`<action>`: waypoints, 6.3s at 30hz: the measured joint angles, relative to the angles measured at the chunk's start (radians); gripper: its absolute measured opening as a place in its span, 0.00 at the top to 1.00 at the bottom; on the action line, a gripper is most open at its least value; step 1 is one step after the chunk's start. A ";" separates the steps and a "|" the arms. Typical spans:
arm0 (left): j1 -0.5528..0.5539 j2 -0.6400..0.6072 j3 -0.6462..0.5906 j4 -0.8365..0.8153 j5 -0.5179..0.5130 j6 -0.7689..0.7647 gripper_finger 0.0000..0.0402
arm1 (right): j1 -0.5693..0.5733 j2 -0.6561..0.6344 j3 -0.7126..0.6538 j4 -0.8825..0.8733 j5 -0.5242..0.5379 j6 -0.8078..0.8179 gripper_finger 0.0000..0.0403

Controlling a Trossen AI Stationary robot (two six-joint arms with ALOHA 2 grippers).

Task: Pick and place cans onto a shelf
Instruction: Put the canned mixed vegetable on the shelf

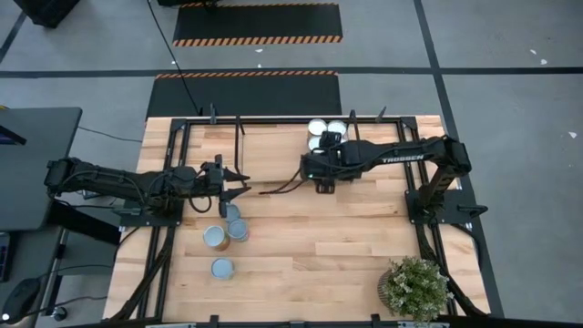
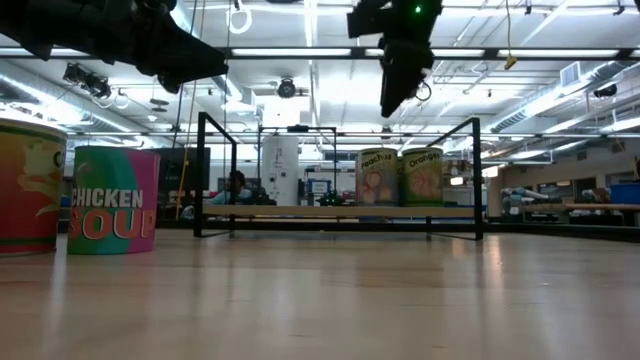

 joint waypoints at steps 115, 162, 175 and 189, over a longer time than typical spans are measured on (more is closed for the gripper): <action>-0.514 1.044 0.694 -0.602 -0.108 -0.852 0.28 | 0.435 -0.253 -0.825 1.294 -0.218 -0.115 0.13; -0.594 1.031 0.695 -0.445 -0.460 -0.640 0.64 | 0.342 0.251 -0.314 0.996 -0.462 -0.205 0.02; -0.631 0.965 0.694 -0.531 -0.454 -0.640 0.64 | 0.344 0.217 -0.315 0.928 -0.419 -0.225 0.23; -0.596 0.933 0.694 -0.527 -0.334 -0.601 0.64 | 0.094 -0.039 -0.315 0.828 -0.253 -0.307 0.23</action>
